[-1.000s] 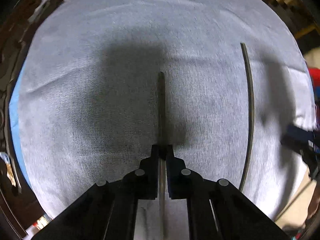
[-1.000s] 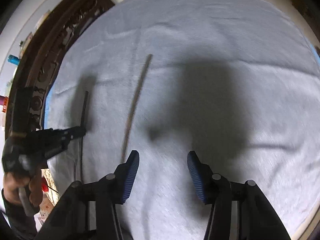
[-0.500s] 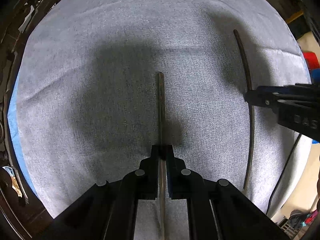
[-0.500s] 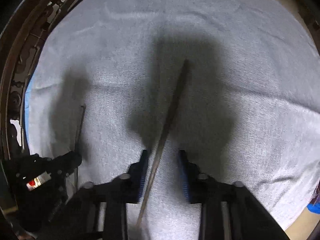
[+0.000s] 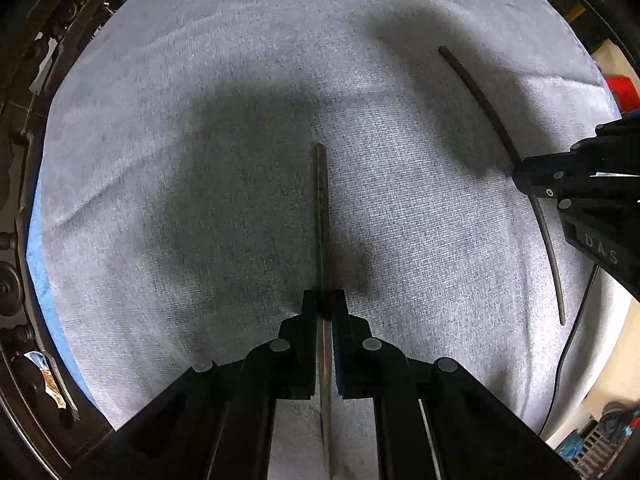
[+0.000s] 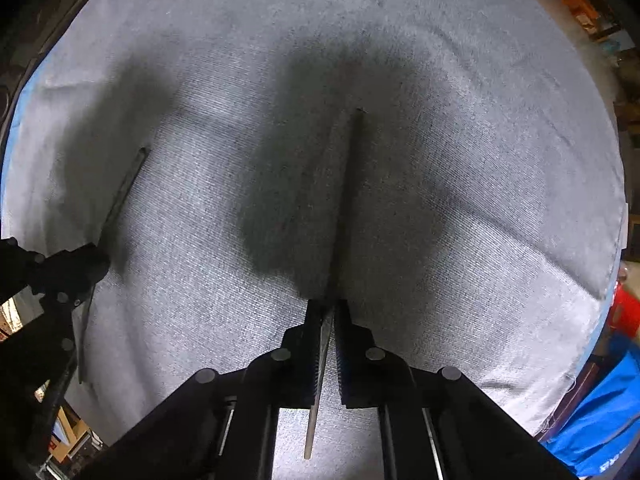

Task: Organize utensils
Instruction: 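Lift both chopsticks upright and carry them over the black holder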

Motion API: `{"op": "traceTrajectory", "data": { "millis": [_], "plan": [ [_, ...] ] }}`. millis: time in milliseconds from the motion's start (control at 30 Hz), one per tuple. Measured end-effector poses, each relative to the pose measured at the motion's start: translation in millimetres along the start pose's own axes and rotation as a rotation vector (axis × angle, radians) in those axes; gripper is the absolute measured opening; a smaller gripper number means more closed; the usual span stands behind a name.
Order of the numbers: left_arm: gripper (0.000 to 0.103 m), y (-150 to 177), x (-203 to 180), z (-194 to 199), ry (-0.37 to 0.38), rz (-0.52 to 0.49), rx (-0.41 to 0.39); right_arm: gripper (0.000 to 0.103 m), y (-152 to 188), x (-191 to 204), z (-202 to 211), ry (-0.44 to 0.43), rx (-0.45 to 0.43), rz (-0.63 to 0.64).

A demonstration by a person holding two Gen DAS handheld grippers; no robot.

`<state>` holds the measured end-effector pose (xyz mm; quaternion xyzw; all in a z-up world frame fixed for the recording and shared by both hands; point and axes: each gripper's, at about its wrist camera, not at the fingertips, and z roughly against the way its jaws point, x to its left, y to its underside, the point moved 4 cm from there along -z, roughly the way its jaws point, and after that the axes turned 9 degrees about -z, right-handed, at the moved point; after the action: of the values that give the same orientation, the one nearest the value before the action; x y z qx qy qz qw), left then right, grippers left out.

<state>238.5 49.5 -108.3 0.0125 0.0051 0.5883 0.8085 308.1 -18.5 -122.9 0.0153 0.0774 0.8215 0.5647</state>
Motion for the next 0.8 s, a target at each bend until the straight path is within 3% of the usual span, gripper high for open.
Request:
{"op": "traceTrajectory", "data": {
  "millis": [100,367,633,800],
  "plan": [
    [0.007,0.2,-2.6,2.0,0.015,0.017,-0.004,0.007,-0.1,-3.6,-0.4,-0.017,-0.007,-0.012],
    [0.007,28.8,8.5,7.5,0.097,0.141,-0.048,0.006,39.3,-43.9,10.8,-0.125,-0.07,-0.119],
    [0.007,79.0,11.8,33.8,0.17,0.26,-0.199,0.006,103.7,-92.2,34.7,-0.287,-0.248,-0.261],
    [0.007,113.0,15.5,58.5,0.167,0.33,-0.319,0.006,156.4,-106.7,54.1,-0.375,-0.384,-0.335]
  ]
}}
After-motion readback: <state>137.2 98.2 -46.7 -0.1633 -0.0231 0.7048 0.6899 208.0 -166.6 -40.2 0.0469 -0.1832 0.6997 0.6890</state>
